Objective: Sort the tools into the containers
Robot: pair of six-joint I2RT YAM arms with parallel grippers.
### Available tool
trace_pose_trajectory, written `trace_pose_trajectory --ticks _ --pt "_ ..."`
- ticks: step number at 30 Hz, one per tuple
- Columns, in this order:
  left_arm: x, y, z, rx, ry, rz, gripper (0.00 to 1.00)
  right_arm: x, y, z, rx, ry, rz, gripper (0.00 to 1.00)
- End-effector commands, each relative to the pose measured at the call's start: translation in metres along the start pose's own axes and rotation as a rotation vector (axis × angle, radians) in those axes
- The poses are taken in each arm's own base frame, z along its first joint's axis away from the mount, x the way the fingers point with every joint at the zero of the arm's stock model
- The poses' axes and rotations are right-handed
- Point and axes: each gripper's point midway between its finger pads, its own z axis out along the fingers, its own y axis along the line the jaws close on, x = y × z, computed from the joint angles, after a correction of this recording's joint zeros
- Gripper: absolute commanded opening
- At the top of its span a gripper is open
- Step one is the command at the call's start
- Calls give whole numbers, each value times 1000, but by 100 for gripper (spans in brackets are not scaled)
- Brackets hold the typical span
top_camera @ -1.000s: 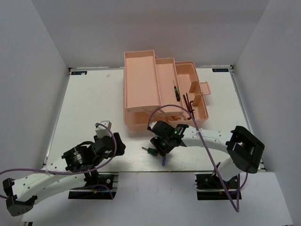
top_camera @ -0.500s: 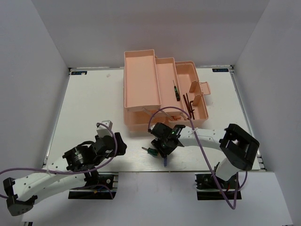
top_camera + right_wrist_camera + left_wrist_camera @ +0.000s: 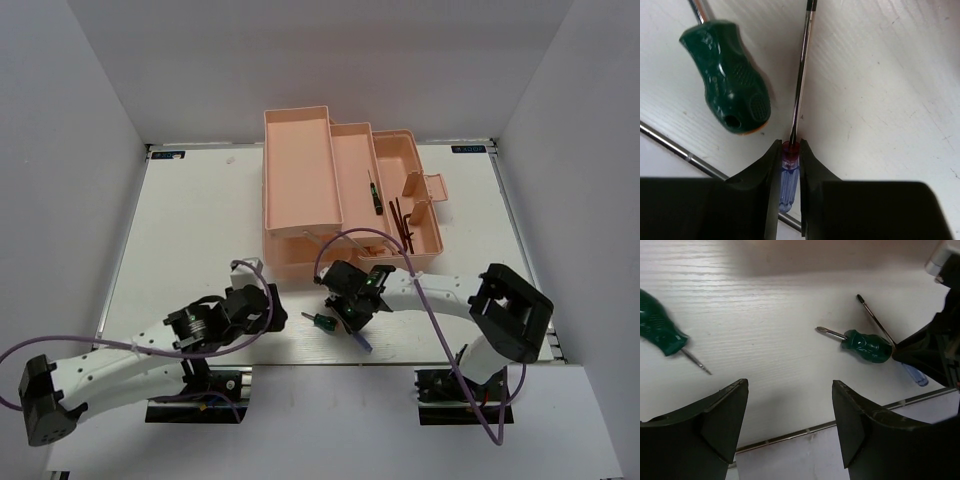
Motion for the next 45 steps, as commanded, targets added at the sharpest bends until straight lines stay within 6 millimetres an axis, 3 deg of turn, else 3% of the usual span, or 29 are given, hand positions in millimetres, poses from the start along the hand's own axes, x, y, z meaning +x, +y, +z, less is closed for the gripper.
trace_pose_trajectory --ticks 1,8,14,18,20,23,29,30,31,32,33,35,37,38,39,40,41,43,44,45 --pt "5 -21 15 60 27 13 78 -2 1 -16 -26 -26 -67 0" --pt "12 -46 32 70 80 -20 78 -17 -13 -67 -25 -143 -195 0" --pt "4 -71 35 115 56 -104 78 4 5 -105 -222 -137 -427 0" --pt "5 -89 36 119 80 -155 78 20 23 -144 -391 -166 -597 0" --pt "5 -99 38 111 94 -162 78 25 18 -158 -402 -179 -642 0" --pt "8 -104 39 42 129 -188 79 11 11 -184 -362 -260 -657 0" --pt "17 -112 42 18 147 -285 80 -22 -42 -209 -57 -395 -578 0" --pt "18 -114 41 18 142 -297 80 -40 -62 -216 75 -446 -551 0" --pt "20 -111 41 1 148 -309 80 -44 -72 -216 129 -459 -501 0" --pt "24 -106 40 -25 150 -318 80 -48 -106 -222 303 -448 -404 0" --pt "23 -103 40 -42 141 -327 80 -71 -116 -231 369 -535 -362 0" --pt "27 -101 39 -68 154 -351 80 -82 -139 -234 460 -545 -256 0" --pt "31 -104 38 -78 155 -368 80 -108 -150 -255 492 -643 -159 0" --pt "28 -108 36 -77 153 -390 80 -125 -158 -255 508 -649 -125 0" --pt "30 -102 41 -121 141 -401 80 -130 -170 -261 527 -658 -80 0" --pt "30 -107 39 -136 148 -423 82 -139 -172 -263 517 -681 -23 0" --pt "29 -104 40 -170 141 -439 82 -162 -170 -271 480 -714 -10 0" --pt "32 -104 42 -235 141 -444 82 -176 -189 -243 444 -651 67 0" --pt "32 -106 45 -239 142 -442 83 -198 -183 -263 375 -731 121 0" --pt "33 -110 48 -240 141 -456 83 -205 -188 -244 340 -685 150 0"
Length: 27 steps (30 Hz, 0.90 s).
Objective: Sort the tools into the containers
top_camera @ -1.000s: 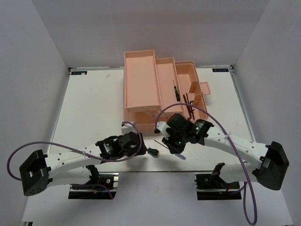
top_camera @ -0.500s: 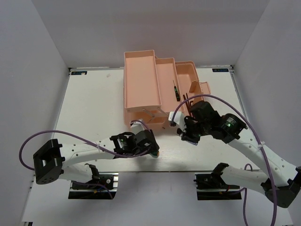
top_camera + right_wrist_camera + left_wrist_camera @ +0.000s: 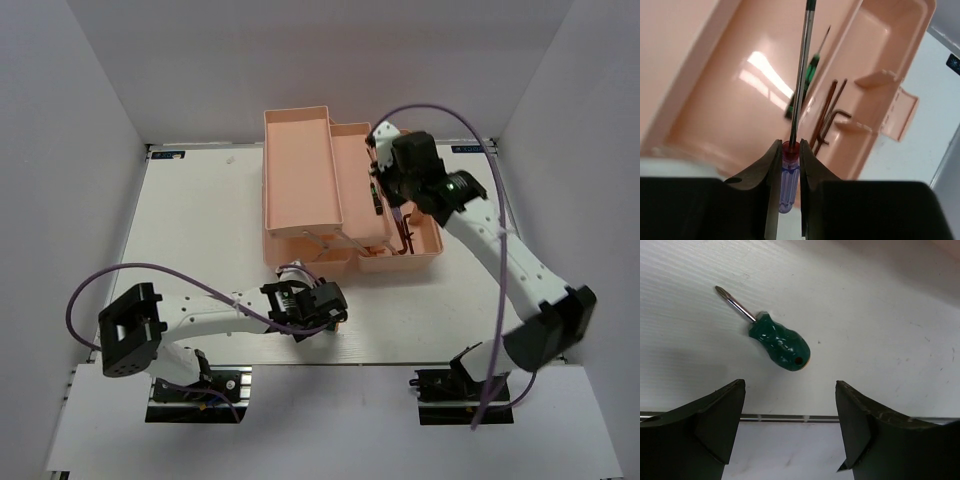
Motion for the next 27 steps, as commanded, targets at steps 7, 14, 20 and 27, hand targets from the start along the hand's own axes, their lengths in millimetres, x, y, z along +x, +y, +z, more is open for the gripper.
trace_pose_trajectory --ticks 7,14,20,27 --pt "-5 0 7 -64 -87 -148 83 -66 19 90 -283 65 458 0" --pt "-7 8 18 -110 -130 -188 84 -52 31 97 -433 108 480 69" --pt "-5 7 34 -146 -162 -214 84 -52 14 60 -460 21 535 71" --pt "-5 -6 54 -163 -180 -222 76 -23 11 27 -480 -10 558 71"
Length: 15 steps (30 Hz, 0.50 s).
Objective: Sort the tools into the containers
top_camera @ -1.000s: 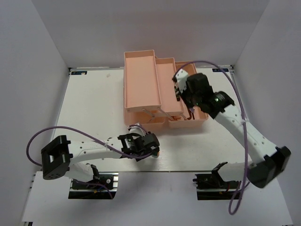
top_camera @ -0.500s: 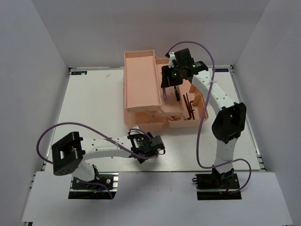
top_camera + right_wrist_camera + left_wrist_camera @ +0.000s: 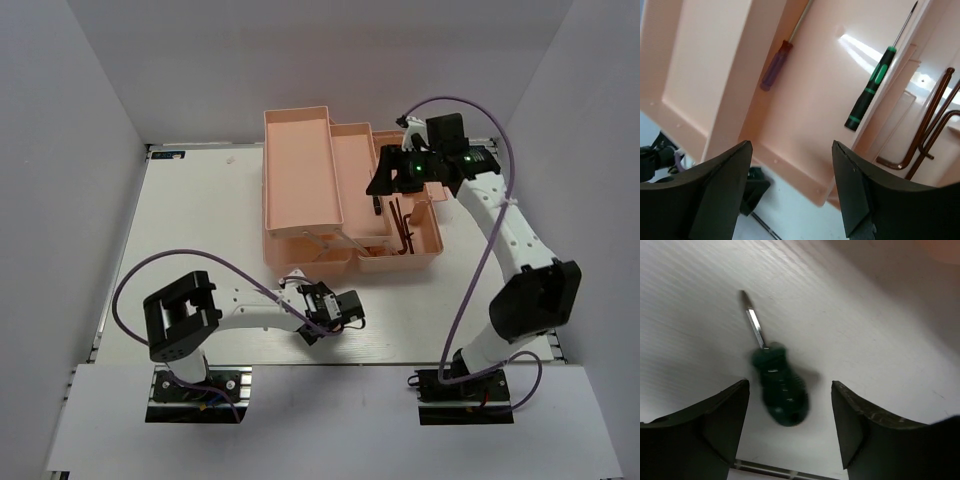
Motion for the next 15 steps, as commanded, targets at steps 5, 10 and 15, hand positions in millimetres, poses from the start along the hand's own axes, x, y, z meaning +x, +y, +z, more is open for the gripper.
trace_pose_trajectory --ticks 5,10,15 --pt "3 -12 5 -17 -26 -15 53 22 13 -29 -92 -30 2 71" --pt "5 11 4 -39 0 1 27 42 16 -37 -130 -16 12 74" --pt "19 -24 -43 182 42 284 0 87 25 -52 -247 69 -179 90"
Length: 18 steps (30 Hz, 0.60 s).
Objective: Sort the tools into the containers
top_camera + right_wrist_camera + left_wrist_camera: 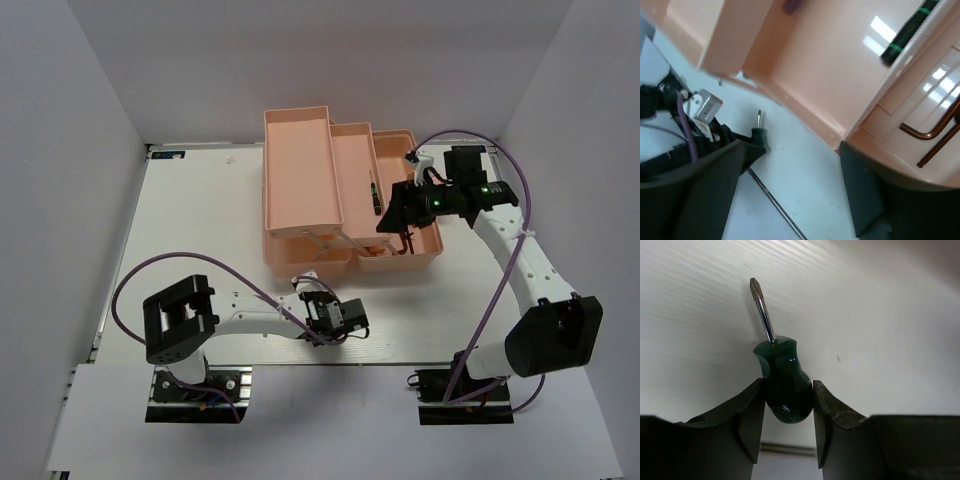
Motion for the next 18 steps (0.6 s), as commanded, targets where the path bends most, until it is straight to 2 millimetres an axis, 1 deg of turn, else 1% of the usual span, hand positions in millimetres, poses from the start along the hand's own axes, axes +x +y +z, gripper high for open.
trace_pose_trajectory --ticks 1,2,3,4,5,6,7,8,9,10,11,12,13,14,15,16,17,18 --pt "4 -44 -54 242 10 321 0 22 19 -21 -107 10 -233 81" --pt "4 -53 -65 287 -9 385 0 28 27 -27 -137 -1 -275 64" --pt "4 -68 -88 377 -17 453 0 46 22 -23 -153 29 -313 44" --pt "2 -75 -100 430 -40 514 0 49 23 -27 -155 18 -366 2" --pt "-4 -84 -112 496 -75 601 0 61 22 -29 -154 33 -372 0" --pt "-15 -92 -138 576 -111 612 0 68 18 -29 -152 40 -405 0" --pt "-31 -92 -146 588 -177 635 0 71 18 -32 -134 34 -430 0" --pt "-47 -95 -155 606 -218 619 0 80 9 -32 -100 62 -426 0" --pt "-65 -95 -165 606 -265 591 0 88 -2 -31 -49 84 -419 0" --pt "-93 -90 -182 610 -348 538 0 92 -7 -32 -17 79 -434 0" --pt "-116 -91 -197 609 -417 513 0 93 -19 -33 42 79 -445 0" --pt "-137 -89 -206 594 -482 483 0 107 -29 -29 68 110 -440 0" --pt "-161 -85 -214 562 -565 454 0 109 -29 -32 75 100 -465 0" --pt "-184 -88 -235 579 -639 434 0 115 -28 -31 57 107 -483 0" --pt "-205 -87 -240 539 -710 414 0 130 -22 -27 -8 121 -498 0" --pt "-219 -88 -249 534 -755 403 0 137 -17 -26 -48 131 -532 0" --pt "-236 -92 -263 530 -814 396 0 142 0 -23 -149 118 -534 0" --pt "-247 -93 -267 514 -854 391 0 155 17 -20 -262 123 -502 0"
